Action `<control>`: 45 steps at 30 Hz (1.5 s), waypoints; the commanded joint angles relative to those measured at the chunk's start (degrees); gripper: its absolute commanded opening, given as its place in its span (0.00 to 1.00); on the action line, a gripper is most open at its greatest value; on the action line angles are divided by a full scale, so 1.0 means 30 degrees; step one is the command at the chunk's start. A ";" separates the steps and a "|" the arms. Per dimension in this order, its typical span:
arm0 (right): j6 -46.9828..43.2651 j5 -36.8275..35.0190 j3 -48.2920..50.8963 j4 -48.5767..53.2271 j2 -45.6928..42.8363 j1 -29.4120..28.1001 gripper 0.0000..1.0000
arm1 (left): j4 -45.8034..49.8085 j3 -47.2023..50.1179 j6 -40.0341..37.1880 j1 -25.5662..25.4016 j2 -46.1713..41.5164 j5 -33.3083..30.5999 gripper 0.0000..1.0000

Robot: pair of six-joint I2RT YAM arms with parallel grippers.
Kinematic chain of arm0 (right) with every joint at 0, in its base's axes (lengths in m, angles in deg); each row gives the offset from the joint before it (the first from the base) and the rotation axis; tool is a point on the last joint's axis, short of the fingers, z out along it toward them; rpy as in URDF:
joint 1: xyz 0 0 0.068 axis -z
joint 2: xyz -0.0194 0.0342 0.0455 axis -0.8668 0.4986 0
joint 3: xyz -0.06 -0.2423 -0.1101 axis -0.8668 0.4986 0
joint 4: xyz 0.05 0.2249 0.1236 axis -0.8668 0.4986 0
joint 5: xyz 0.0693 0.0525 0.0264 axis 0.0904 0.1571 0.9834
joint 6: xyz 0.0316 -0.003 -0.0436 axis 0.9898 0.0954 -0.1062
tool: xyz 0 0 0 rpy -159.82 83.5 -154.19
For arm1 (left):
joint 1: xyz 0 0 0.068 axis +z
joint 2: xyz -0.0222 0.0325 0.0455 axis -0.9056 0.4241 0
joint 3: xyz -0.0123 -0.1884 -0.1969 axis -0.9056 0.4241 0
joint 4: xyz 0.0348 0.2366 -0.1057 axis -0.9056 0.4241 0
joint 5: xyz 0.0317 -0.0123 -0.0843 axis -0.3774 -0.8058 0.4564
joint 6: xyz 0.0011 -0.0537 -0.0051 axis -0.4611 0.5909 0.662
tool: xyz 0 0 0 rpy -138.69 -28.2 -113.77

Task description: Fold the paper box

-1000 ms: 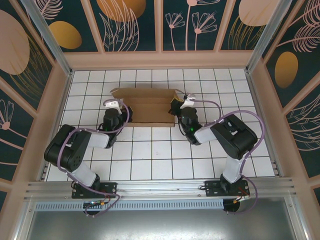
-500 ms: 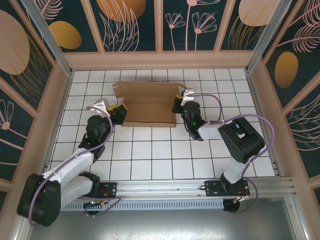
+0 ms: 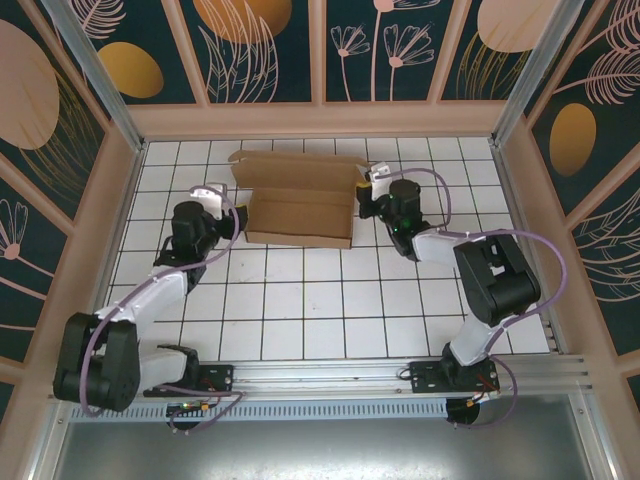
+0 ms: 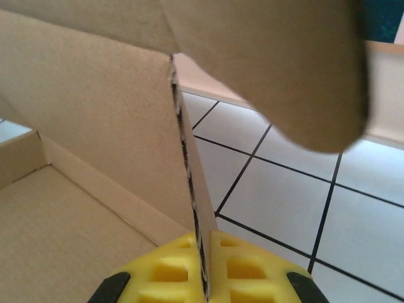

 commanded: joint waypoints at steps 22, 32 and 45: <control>-0.7049 1.0012 -0.0485 0.0554 -0.0158 0.3121 0.49 | -0.3090 -0.6620 -0.8005 0.4012 0.7750 1.0609 0.68; -0.7305 1.0968 -0.2453 0.1425 0.0846 0.3073 0.44 | -0.4061 -0.8011 -0.8916 0.4041 0.9313 1.2206 0.66; -0.8245 1.0405 -0.3414 0.3447 0.1237 0.2727 0.18 | -0.3029 -0.8729 -0.9784 0.3909 0.9671 1.4264 0.32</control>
